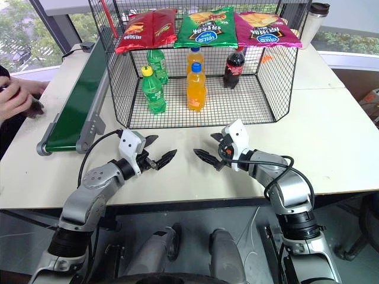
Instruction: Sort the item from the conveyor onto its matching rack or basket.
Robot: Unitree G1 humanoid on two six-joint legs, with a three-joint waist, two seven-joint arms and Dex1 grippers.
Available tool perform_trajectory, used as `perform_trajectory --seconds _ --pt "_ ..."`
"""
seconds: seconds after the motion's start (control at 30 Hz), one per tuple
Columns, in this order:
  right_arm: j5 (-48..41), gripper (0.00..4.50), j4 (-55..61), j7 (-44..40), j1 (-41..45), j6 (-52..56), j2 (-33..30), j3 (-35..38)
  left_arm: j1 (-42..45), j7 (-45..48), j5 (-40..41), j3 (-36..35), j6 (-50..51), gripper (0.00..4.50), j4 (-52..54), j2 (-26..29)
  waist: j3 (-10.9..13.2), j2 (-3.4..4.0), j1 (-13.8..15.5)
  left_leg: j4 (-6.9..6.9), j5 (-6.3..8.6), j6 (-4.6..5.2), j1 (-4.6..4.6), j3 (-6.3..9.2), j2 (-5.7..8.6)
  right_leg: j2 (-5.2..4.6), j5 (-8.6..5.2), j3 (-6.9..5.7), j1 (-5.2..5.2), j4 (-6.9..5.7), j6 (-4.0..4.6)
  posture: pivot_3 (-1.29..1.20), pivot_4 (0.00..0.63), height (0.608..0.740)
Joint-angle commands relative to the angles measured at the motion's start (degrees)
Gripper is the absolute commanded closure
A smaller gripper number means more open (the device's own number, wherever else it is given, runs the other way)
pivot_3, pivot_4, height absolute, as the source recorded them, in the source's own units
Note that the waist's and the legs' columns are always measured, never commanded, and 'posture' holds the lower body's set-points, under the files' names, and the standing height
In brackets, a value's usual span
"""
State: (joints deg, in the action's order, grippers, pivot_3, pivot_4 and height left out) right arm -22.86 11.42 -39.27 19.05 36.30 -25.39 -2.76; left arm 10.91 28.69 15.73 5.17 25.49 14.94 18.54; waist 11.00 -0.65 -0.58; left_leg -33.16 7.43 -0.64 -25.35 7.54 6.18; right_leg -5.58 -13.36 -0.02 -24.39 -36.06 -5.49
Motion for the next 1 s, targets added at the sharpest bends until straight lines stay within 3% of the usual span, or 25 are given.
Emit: perform_trajectory --seconds 0.03,1.0 --pt "-0.8 0.06 1.9 -0.4 1.1 -0.6 -0.2 0.7 0.0 0.1 0.7 -1.2 -1.6 0.0 2.5 -0.2 0.0 0.0 0.0 0.0 0.0 0.0 0.0 0.0 0.0 0.0 0.0 0.0 0.0 0.0 0.0 0.0 0.15 0.738" --pt "-0.4 0.06 1.7 -0.8 1.9 -1.2 -0.2 0.3 0.4 -1.3 -0.2 -0.3 0.0 0.0 3.1 0.0 0.0 0.0 0.0 0.0 0.0 0.0 0.0 0.0 0.0 0.0 0.0 0.0 0.0 0.0 0.0 0.0 0.15 0.738"
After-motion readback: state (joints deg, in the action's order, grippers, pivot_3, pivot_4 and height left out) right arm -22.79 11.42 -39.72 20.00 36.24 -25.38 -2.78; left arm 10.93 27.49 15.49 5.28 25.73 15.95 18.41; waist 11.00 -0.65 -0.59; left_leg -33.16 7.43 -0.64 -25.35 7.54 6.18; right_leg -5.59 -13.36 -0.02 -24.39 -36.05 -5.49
